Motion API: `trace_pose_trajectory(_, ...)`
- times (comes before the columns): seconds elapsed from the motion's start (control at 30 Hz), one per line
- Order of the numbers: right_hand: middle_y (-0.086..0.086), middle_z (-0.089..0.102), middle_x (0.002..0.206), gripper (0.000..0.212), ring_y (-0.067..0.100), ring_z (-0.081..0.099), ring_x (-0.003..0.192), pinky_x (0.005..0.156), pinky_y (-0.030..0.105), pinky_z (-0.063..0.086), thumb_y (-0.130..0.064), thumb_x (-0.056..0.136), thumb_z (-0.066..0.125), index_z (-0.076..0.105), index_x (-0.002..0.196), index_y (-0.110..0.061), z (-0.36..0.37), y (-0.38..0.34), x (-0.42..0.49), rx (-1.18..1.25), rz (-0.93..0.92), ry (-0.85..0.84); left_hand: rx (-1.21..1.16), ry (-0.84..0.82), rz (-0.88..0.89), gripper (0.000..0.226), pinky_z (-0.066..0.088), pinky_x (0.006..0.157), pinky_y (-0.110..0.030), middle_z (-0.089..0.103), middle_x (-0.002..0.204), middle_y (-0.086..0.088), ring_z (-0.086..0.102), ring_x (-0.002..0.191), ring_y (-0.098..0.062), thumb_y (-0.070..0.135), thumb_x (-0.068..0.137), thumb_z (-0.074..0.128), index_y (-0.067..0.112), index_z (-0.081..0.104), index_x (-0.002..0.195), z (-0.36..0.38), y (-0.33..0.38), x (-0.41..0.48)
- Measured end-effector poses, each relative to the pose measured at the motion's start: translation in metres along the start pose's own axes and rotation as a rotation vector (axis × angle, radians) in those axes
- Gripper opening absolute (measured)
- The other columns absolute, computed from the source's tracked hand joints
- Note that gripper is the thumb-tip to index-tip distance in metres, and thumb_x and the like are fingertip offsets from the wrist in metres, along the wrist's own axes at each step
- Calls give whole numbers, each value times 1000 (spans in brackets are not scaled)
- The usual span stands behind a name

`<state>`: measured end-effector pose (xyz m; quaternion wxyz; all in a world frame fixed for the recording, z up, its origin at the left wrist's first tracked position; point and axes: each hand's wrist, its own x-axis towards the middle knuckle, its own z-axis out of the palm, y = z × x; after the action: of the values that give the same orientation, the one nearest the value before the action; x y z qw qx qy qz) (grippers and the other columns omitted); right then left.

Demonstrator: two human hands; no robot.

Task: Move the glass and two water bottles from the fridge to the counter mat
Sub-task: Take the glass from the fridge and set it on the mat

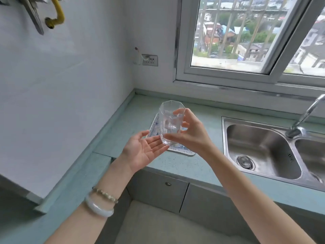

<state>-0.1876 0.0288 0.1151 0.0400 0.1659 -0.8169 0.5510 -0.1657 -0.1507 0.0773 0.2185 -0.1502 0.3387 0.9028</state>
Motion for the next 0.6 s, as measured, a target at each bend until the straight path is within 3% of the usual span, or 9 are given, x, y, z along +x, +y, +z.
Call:
trace_pose_trajectory(0.3, -21, 59, 102, 66, 16, 63, 100, 84, 44, 56, -23, 61, 90, 52, 114, -20, 19, 45, 62, -29, 84, 41, 7, -2, -118, 52, 50, 93, -53, 60, 125, -31, 60, 118, -41, 29, 99, 39, -15, 49, 125, -29, 35, 86)
trace_pose_trajectory(0.6, -16, 65, 102, 60, 13, 64, 100, 82, 45, 56, -22, 61, 88, 51, 107, -31, 24, 116, 150, -28, 153, 33, -29, 64, -153, 49, 55, 86, -51, 67, 111, -30, 71, 95, -39, 28, 99, 40, -16, 52, 117, -40, 69, 188)
